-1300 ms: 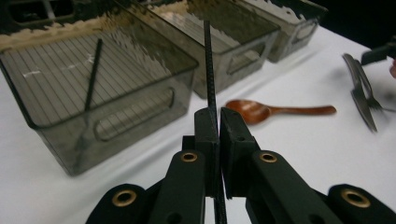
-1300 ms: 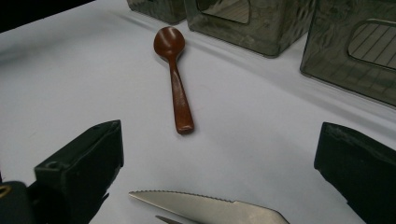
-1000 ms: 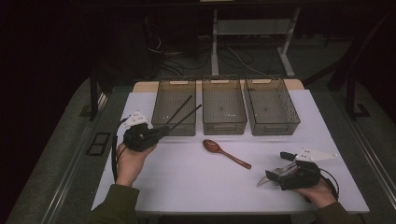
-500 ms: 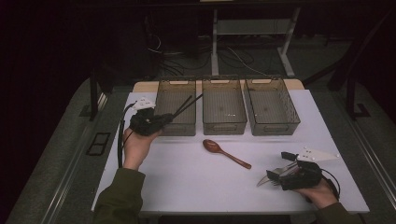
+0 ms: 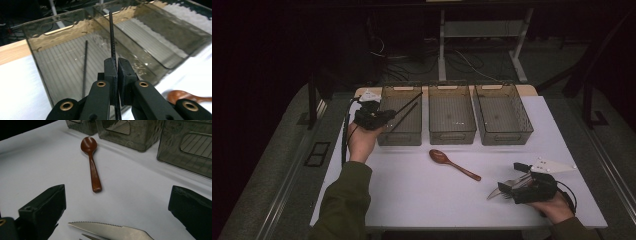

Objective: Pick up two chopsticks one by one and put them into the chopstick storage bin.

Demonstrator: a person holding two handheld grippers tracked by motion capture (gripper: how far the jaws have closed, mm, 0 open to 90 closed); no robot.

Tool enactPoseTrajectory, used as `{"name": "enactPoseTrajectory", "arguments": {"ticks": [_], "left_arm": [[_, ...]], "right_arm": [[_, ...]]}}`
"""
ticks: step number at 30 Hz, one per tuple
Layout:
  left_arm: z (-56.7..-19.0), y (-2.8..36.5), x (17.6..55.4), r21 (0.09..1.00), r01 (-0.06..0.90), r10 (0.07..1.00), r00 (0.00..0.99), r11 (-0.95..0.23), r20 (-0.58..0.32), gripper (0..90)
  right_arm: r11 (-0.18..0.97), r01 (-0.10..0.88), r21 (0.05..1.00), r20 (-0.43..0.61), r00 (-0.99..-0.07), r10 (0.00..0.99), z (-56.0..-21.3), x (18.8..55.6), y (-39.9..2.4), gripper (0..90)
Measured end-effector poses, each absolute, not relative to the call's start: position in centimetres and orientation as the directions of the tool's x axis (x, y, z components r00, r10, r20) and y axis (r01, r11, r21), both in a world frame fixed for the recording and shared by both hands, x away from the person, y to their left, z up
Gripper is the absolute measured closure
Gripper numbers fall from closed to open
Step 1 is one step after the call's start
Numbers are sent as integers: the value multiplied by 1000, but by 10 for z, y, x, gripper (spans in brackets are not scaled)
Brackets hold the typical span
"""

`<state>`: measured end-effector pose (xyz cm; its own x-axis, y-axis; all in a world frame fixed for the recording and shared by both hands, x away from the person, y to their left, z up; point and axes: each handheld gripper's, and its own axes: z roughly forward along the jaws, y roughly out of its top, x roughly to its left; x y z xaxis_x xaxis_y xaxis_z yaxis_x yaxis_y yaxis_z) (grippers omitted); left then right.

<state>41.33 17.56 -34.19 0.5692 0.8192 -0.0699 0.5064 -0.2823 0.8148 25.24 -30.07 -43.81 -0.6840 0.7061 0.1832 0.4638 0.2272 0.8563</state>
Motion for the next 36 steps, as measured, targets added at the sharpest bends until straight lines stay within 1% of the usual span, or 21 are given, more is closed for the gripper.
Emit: {"name": "enactPoseTrajectory", "arguments": {"ticks": [8,14,26,31,36], "left_arm": [[-347,175,435,792,544,843,533,-277,-71,861],[-356,173,450,758,582,861,505,-294,-54,861],[-373,168,465,705,626,866,499,-332,-34,861],[-379,167,467,682,635,855,518,-364,-26,860],[-382,163,468,678,632,848,530,-376,-23,860]], "right_arm": [[221,462,859,186,-684,705,-437,252,-302,17],[217,464,859,191,-683,705,-437,252,-303,17],[210,462,862,195,-683,704,-437,252,-304,17],[209,463,861,196,-683,704,-437,251,-304,17],[209,463,861,196,-683,704,-437,251,-304,17]]}}
